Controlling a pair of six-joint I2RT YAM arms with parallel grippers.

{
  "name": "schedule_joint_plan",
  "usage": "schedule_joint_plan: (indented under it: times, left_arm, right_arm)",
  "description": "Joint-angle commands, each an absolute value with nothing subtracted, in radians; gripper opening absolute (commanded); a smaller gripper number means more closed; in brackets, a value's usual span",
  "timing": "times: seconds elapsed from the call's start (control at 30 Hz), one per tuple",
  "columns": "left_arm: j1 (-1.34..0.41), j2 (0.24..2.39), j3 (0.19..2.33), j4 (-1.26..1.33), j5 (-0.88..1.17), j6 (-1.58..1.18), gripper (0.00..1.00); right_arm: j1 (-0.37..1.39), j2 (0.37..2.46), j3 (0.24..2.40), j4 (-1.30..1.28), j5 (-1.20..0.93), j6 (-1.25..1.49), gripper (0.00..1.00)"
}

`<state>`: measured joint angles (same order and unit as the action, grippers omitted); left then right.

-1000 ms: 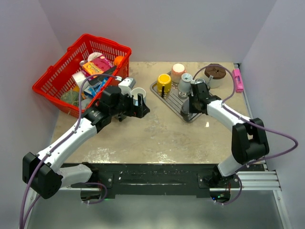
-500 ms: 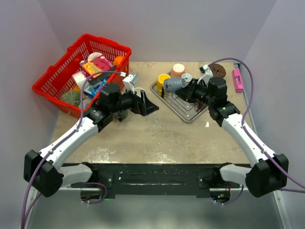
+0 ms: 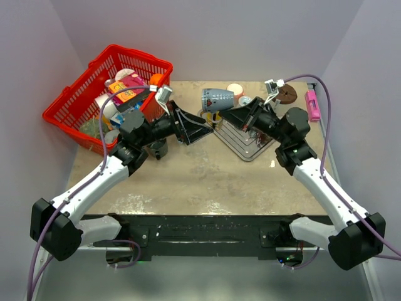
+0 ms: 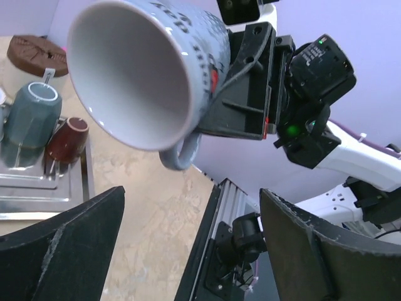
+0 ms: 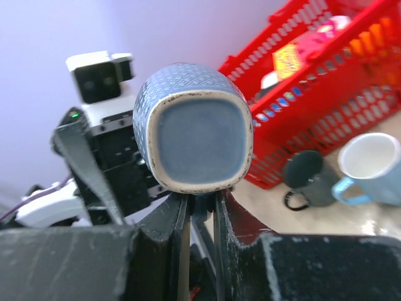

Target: Turn the mug right side up

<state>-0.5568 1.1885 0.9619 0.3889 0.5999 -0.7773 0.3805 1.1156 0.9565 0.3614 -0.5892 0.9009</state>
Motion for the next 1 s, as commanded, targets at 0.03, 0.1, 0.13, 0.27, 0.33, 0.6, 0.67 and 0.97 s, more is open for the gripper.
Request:
schedule_joint_plan:
  times: [0.03,0.1,0.13,0.27,0.33,0.6,0.67,0.97]
  left_arm:
    - [-0.554,1.186,0.982,0.506,0.615,-0.847,0.87]
    - [-0.554,1.186,0.983,0.517,0.603,-0.867,0.82]
    - [-0.554,1.184,0.983,0.518,0.598,-0.871,0.80]
    - [-0.554,1.175,0.973,0.532,0.569,-0.893,0.65]
    - [-0.554,1.164,0.966,0.543,0.554,-0.893,0.62]
    - [-0.554,1.152,0.939,0.587,0.509,-0.923,0.51]
    - [-0.554,1.155,0.934,0.595,0.506,-0.931,0.49]
    - [-0.554,1.172,0.927,0.607,0.509,-0.954,0.31]
  right_arm:
    - [0.448,1.092,0.957,0.607,-0.606,0.983,0.00]
    - [0.465,1.100,0.945,0.636,-0.603,0.999,0.00]
    - [0.469,1.103,0.940,0.662,-0.601,1.005,0.00]
    - [0.492,1.106,0.917,0.710,-0.588,1.020,0.00]
    - [0.492,1.103,0.911,0.722,-0.581,1.025,0.00]
    - [0.517,1.091,0.862,0.767,-0.535,1.028,0.00]
    - [0.535,1.082,0.848,0.781,-0.502,1.022,0.00]
    - [0.584,1.063,0.808,0.811,-0.382,0.985,0.00]
